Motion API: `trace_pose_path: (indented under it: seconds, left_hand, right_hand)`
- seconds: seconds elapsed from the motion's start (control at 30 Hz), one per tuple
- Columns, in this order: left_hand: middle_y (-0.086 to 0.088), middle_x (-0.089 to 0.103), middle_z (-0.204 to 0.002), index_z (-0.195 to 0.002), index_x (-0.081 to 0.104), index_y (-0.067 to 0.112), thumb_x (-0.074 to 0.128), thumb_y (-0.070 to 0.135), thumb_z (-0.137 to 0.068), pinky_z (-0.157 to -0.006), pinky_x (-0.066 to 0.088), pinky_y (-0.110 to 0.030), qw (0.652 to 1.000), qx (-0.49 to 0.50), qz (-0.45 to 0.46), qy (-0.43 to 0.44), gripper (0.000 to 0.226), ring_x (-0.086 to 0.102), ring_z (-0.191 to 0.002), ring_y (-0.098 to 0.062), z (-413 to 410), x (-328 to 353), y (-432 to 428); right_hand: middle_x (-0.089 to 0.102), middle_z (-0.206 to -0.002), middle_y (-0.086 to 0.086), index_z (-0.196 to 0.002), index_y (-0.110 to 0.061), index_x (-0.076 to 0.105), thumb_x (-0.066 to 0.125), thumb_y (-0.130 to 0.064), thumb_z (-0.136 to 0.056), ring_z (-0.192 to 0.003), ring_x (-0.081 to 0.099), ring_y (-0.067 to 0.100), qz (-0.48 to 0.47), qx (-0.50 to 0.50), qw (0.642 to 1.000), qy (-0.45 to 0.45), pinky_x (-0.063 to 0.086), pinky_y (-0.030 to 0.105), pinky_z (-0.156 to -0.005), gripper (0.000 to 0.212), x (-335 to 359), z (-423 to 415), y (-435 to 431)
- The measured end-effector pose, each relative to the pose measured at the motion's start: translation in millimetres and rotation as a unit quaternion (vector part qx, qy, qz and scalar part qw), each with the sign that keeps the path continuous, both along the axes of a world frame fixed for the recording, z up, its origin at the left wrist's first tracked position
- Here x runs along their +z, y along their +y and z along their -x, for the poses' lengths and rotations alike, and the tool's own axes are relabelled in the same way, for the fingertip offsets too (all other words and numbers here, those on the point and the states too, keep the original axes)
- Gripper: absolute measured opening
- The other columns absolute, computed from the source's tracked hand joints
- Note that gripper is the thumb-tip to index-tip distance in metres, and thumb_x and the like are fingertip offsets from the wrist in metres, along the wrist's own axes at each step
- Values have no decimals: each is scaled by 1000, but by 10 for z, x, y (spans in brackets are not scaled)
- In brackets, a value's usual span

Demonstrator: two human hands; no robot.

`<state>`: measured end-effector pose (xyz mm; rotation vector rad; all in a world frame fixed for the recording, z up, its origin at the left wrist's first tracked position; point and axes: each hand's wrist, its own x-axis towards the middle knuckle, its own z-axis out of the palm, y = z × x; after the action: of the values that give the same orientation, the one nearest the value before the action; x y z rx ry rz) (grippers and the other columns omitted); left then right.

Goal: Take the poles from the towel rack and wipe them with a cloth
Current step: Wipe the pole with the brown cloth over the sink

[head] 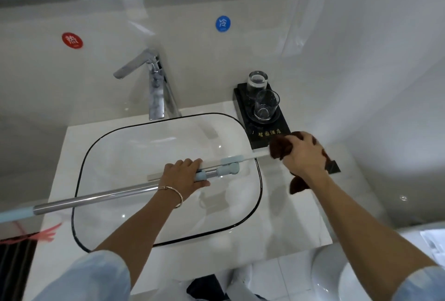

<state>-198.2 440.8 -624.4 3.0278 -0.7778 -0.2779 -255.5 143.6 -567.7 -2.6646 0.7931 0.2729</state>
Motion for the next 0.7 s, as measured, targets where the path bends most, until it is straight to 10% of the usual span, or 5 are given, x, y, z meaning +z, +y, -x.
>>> trace_pose_path:
  seconds: [0.17, 0.37, 0.53, 0.7]
  left_hand:
    - [2, 54, -117, -129, 39, 26, 47, 65, -84, -88, 35, -36, 1000, 1, 1, 12, 60, 51, -109, -21, 15, 25, -50]
    - [-4, 30, -149, -148, 19, 16, 56, 50, -87, -112, 20, -46, 997, -54, 40, 34, 79, 31, -136, -23, 22, 37, 212]
    - [-8, 64, -111, -125, 52, 13, 85, 39, -56, -87, 46, -57, 988, -33, 58, -139, 81, 64, -98, -29, 160, 68, 1266]
    - [-8, 62, -84, -113, 48, 12, 89, 30, -48, -74, 48, -50, 991, 33, -24, -126, 78, 61, -72, -30, 355, -56, 1925]
  right_hand:
    - [21, -151, 1, -138, -33, 42, 62, -23, -83, -136, 22, 38, 24, 200, 979, 17, 33, 57, -104, 60, 36, 58, 1286]
    - [21, -152, 0, -139, -37, 38, 60, -26, -85, -134, 26, 34, 61, 212, 974, 44, 36, 54, -100, 60, 60, 27, 1409]
    - [22, -152, -1, -141, -39, 36, 58, -29, -85, -131, 31, 32, 72, 203, 975, 55, 38, 53, -101, 61, 64, 31, 1446]
    - [26, -150, 0, -139, -38, 38, 57, -35, -86, -127, 35, 32, 80, 177, 980, 40, 39, 54, -99, 56, 43, 12, 1520]
